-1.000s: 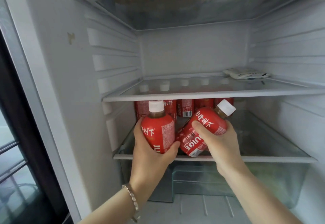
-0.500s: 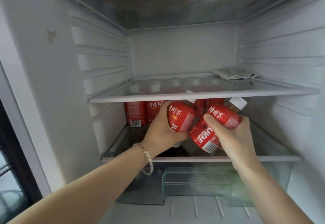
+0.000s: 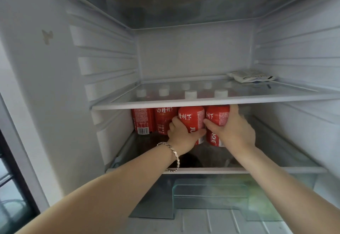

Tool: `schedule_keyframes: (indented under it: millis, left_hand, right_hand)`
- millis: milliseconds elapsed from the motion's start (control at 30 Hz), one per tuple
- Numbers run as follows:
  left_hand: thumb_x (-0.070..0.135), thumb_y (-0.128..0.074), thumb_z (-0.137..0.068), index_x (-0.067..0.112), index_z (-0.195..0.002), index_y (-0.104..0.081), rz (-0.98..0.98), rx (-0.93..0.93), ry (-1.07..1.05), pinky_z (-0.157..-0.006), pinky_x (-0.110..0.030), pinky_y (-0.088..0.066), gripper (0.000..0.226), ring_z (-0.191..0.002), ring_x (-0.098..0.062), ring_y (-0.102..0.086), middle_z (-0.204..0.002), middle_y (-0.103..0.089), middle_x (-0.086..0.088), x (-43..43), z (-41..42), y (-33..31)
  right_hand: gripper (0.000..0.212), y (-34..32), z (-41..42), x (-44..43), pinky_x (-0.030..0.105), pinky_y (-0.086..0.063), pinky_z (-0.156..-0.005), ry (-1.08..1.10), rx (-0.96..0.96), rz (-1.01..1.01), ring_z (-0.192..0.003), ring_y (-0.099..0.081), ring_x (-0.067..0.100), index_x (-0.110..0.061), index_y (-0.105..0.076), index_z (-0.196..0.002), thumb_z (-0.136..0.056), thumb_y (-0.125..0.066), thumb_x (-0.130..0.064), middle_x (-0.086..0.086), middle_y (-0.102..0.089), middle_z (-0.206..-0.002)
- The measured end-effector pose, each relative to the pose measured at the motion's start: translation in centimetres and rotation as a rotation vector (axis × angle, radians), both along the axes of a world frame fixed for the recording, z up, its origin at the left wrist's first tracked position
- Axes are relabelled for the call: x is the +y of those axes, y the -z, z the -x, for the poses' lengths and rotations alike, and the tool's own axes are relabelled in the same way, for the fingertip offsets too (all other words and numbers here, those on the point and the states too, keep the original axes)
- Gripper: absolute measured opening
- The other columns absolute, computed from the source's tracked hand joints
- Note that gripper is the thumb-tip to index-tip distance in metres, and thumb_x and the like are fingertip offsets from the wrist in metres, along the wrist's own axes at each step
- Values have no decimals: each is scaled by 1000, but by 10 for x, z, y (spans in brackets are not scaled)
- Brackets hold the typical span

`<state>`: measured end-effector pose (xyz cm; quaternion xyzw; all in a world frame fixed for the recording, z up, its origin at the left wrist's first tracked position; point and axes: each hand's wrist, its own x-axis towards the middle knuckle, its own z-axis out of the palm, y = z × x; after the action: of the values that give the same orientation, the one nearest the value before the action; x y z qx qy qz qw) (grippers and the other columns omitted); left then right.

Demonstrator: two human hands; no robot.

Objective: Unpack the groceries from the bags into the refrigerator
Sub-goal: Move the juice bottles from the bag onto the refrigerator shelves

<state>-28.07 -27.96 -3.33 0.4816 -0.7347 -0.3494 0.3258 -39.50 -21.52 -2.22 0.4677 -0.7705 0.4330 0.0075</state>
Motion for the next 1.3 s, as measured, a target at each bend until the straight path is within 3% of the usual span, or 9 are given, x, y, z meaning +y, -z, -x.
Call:
schedule_keyframes:
  millis: [133,233,333,400,700,867,967,1100,1300]
  left_hand:
    - [49,-53,-88,8,-139,-24,113,-346,-60,-108,-40,-32,72,-130,-29,-32,-141,-30,-12,-1,-4,-9]
    - [49,-47,-92,5,-141,-24,357,-520,-116,-107,-39,-32,70,-130,-29,-29,-143,-25,-14,3,-11,-8]
    - [43,-44,-94,9,-149,-7,653,-574,-122,-114,-38,-19,74,-140,-28,-13,-151,-12,-12,-1,-28,-5]
    - [44,-41,-96,13,-150,-1,659,-611,-80,-117,-38,-11,75,-145,-25,-1,-156,-2,-8,-10,-39,-4]
    - [32,-35,-99,18,-151,3,682,-741,-68,-118,-39,-5,65,-146,-22,10,-158,10,-3,-22,-49,8]
    - [30,-36,-99,24,-150,5,604,-692,-71,-117,-42,-12,66,-146,-27,-1,-158,12,3,-19,-53,9]
    - [31,-36,-99,24,-150,7,586,-708,-73,-116,-45,-12,67,-146,-28,-1,-158,12,2,-20,-51,8]
    - [34,-34,-99,26,-149,11,550,-733,-84,-115,-51,-8,68,-145,-33,3,-157,16,3,-20,-51,7]
    - [33,-38,-98,27,-148,17,514,-727,-84,-108,-66,-2,74,-140,-47,10,-155,24,4,-20,-46,6]
  right_hand:
    - [99,-5,-7,-13,50,-40,-102,127,111,-243,-129,-38,40,-7,-1,-147,-83,-46,-67,25,-24,-146]
    - [117,-6,-25,-15,50,-31,-107,136,103,-353,-138,-19,45,-1,23,-144,-81,-50,-68,30,7,-152]
    - [131,-8,-37,-27,53,-33,-107,89,-32,-341,-138,-16,48,-4,31,-141,-72,-58,-71,32,18,-150]
    - [134,-11,-40,-40,57,-31,-108,75,-60,-373,-139,-11,51,-7,28,-142,-67,-60,-75,33,23,-148]
    - [120,-9,-49,-74,55,-39,-100,260,139,-481,-129,-27,56,-3,8,-146,-70,-33,-87,42,-4,-144]
    - [110,-1,-53,-63,50,-44,-96,252,359,-633,-122,-41,51,-9,24,-144,-80,-33,-78,44,-9,-141]
    - [82,6,-57,-51,44,-48,-94,120,374,-612,-119,-46,40,-15,-2,-148,-91,-51,-48,30,-28,-138]
    - [51,10,-57,-49,52,-34,-104,-9,327,-576,-128,-31,36,-21,-32,-138,-95,-43,-46,15,-33,-139]
    - [35,11,-58,-62,70,-19,-105,-23,291,-482,-126,-37,34,-16,-45,-130,-98,-39,-31,14,-37,-131]
